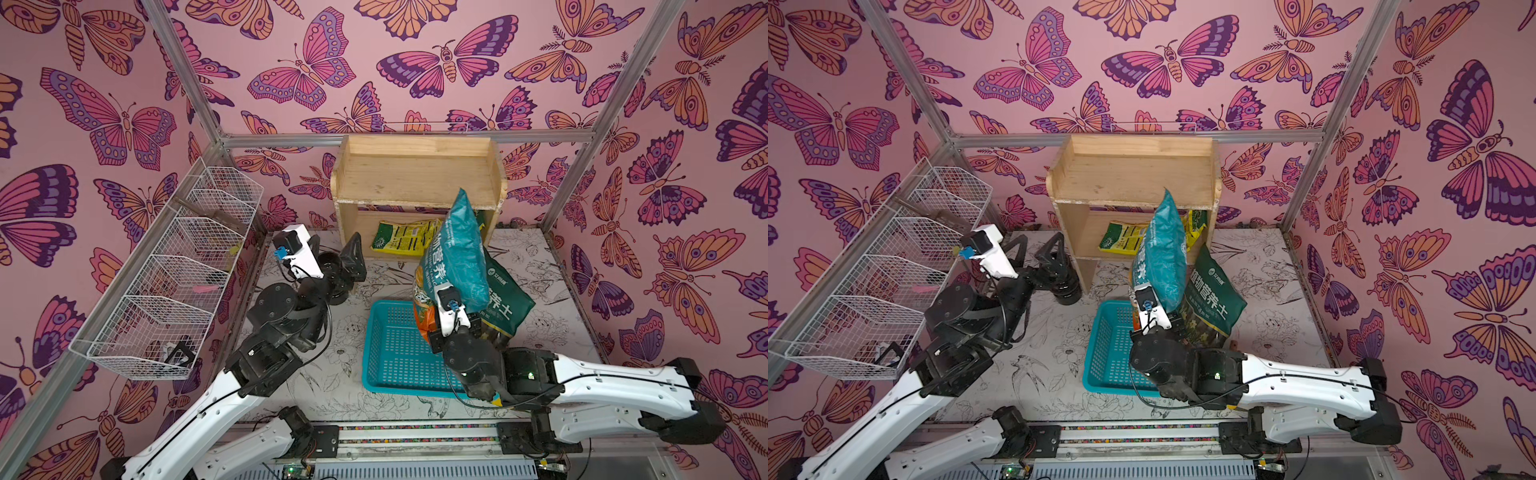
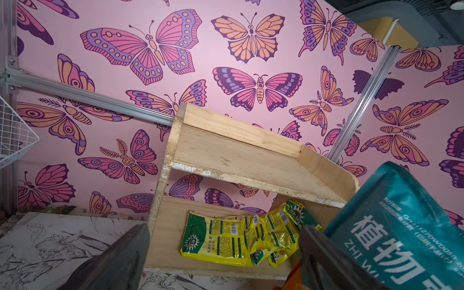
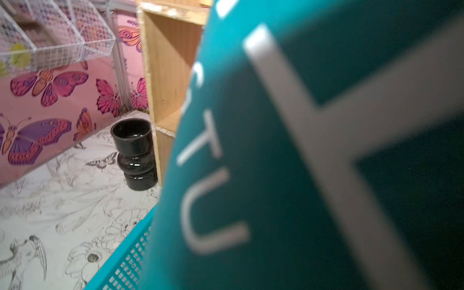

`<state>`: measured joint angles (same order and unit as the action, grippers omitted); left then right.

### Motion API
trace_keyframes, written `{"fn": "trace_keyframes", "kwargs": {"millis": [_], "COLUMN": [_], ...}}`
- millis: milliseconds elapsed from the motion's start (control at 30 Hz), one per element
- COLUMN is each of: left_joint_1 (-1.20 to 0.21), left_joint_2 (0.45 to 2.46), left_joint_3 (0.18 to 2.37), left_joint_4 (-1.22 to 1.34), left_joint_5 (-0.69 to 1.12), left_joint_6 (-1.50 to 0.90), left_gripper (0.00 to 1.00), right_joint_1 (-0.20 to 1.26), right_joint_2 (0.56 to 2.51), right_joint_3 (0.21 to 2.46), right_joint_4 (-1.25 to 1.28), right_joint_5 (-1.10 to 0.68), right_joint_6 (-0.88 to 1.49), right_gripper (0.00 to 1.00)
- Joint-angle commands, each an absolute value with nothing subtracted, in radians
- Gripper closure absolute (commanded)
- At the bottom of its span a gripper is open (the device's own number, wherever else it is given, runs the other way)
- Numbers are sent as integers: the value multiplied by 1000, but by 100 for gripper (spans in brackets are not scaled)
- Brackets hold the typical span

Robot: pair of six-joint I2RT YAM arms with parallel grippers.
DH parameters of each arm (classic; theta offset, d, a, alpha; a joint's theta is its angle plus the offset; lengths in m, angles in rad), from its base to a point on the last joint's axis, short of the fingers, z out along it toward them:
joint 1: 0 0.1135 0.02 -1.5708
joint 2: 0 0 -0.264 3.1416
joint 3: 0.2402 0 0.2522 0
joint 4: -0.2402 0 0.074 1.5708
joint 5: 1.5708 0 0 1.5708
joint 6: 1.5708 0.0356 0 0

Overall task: Take down the fertilizer bag from the shelf
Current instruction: Place the fertilizer bag in the storage box.

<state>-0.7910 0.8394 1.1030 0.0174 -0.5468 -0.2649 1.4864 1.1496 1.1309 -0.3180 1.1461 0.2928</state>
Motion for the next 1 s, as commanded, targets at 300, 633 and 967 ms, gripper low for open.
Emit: {"fn": "trace_keyframes", "kwargs": {"millis": [300,633,967], "left_joint_1": [-784,-784,-784], "left_joint_2": [850,834,834], "left_joint_3": [1001,992,997], "left_joint_4": [-59,-65,-66], "left_joint_5": [-543,-549,-549], "left_joint_6": [-385,-391,-392], "left_gripper": [1,1,1], "right_joint_1": [1486,1406,1351], "right_joint_2": [1120,1121,1198], "right_joint_3": [1030,921,954], "right_joint_4": [-576,-610,-662], "right_joint_5": [1281,1057,937], "right_joint_6": [904,997,1008], "right_gripper": [100,100,87]}}
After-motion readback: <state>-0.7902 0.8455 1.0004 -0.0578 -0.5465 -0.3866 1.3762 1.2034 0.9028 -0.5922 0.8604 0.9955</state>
